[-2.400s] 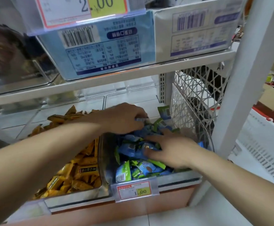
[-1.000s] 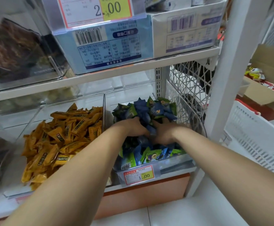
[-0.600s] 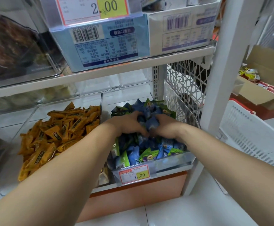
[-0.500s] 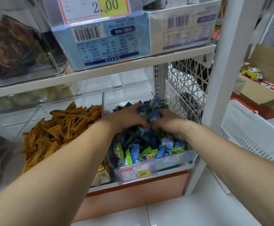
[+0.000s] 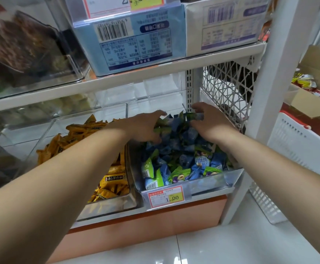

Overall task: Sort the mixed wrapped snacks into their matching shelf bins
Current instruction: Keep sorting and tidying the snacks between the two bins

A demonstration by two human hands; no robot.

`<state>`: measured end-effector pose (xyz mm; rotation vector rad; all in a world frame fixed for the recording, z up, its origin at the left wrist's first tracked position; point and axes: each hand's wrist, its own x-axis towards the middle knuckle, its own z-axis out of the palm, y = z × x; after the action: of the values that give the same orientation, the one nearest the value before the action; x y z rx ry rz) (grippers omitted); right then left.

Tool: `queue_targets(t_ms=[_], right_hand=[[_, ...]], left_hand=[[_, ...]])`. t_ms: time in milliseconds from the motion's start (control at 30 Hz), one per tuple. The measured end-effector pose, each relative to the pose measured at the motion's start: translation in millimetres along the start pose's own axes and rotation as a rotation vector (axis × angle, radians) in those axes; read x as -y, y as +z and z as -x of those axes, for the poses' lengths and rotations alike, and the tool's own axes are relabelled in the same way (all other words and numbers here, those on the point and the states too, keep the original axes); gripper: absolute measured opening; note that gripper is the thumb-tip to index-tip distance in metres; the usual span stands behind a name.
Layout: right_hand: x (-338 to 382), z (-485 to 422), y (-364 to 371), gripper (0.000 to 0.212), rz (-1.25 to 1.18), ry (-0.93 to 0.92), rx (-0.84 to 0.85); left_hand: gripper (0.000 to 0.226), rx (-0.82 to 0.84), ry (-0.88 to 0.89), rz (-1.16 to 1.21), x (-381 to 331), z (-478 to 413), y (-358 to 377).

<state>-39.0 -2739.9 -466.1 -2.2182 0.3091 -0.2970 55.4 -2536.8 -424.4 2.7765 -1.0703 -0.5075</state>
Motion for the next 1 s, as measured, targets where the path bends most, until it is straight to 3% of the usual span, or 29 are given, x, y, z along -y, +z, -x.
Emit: queue_targets(t_ms=[133, 267, 333, 433, 533, 633, 700, 800, 933, 1000], right_hand=[[0, 4, 9, 0.068, 0.377, 0.06, 0.259], [2, 10, 22, 0.093, 0.601, 0.207, 0.47], [6, 12, 25, 0.092, 0.635, 0.181, 0.508], [10, 14, 22, 0.084, 0.659, 0.18, 0.551], [7, 16, 21, 0.07, 0.502, 0.216, 0.509], [2, 18, 26, 0.052, 0.178, 0.279, 0.479], [0, 17, 28, 0.041, -0.011, 0.324, 0.458], [3, 18, 28, 0.03, -0.174, 0.364, 0.385], [8, 13, 24, 0.036, -0.514, 0.385, 0.303], [12, 7, 19, 0.026, -0.674, 0.39, 0.282]], left_hand=[[0.047, 0.039, 0.016, -0.233, -8, 6, 7], [0.036, -0.025, -0.064, -0.353, -21, 12, 20], [0.043, -0.021, -0.163, -0.323, -31, 13, 31], [0.09, 0.1, -0.315, -0.114, -41, 11, 55], [0.119, 0.068, -0.439, 0.166, -38, 9, 70], [0.115, 0.03, -0.486, 0.396, -35, 6, 68], [0.104, -0.028, -0.508, 0.562, -35, 4, 64], [0.068, -0.12, -0.492, 0.8, -37, 5, 56], [0.022, -0.182, -0.413, 1.124, -42, 9, 42], [0.017, -0.172, -0.372, 1.258, -40, 12, 31]])
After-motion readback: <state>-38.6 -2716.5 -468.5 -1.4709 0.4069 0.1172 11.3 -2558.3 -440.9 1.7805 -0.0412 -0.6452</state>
